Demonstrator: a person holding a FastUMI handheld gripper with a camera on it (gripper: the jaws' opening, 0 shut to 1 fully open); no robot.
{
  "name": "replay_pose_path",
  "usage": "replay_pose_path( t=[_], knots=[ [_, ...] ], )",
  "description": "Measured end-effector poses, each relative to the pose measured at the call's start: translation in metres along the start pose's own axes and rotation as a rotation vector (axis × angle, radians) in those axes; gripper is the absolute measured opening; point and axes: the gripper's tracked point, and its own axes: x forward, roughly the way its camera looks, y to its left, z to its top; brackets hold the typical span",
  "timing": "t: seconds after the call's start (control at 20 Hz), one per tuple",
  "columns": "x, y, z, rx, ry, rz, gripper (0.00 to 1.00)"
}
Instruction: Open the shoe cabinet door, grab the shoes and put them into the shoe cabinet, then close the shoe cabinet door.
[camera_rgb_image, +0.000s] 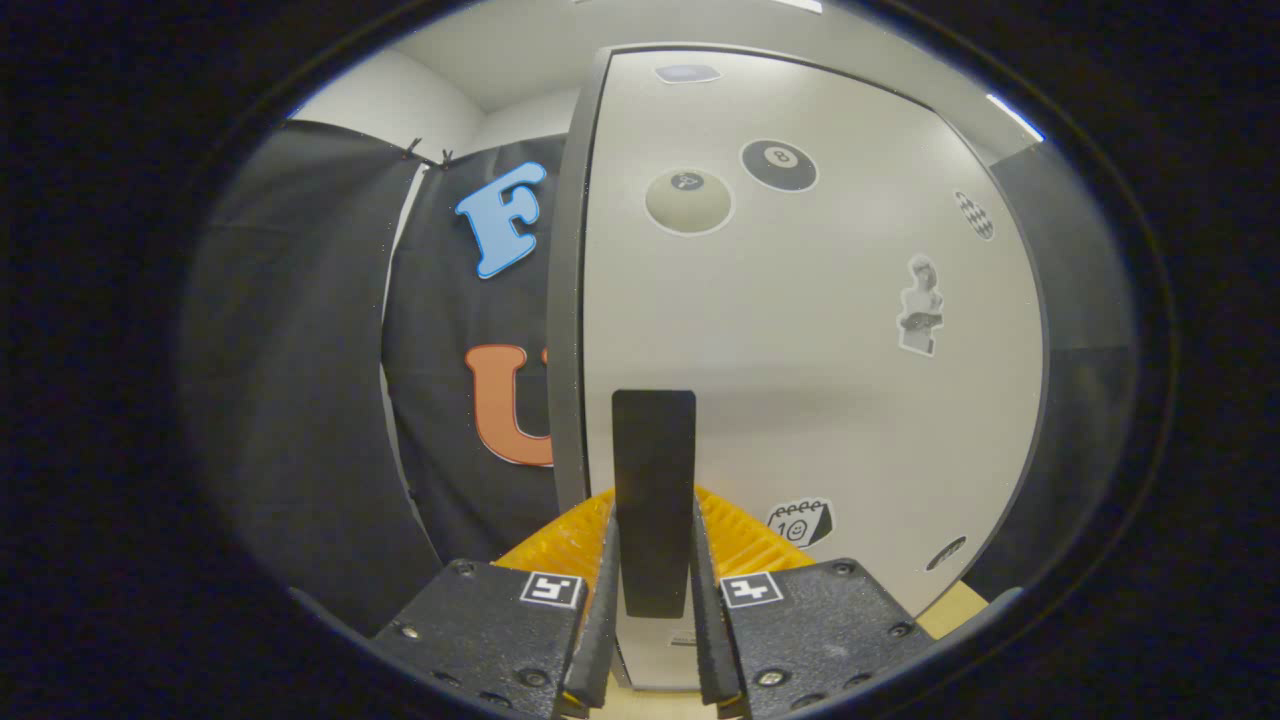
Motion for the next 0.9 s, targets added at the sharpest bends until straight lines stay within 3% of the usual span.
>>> replay_pose_path(
  t=[0.25, 0.45, 0.9],
  knots=[
    [-0.005, -0.001, -0.003, 0.072, 0.084, 0.019, 0.31],
    [-0.021, 0.000, -0.004, 0.085, 0.129, 0.082, 0.29],
    [-0.069, -0.010, -0.005, 0.109, 0.115, 0.198, 0.29]
  ],
)
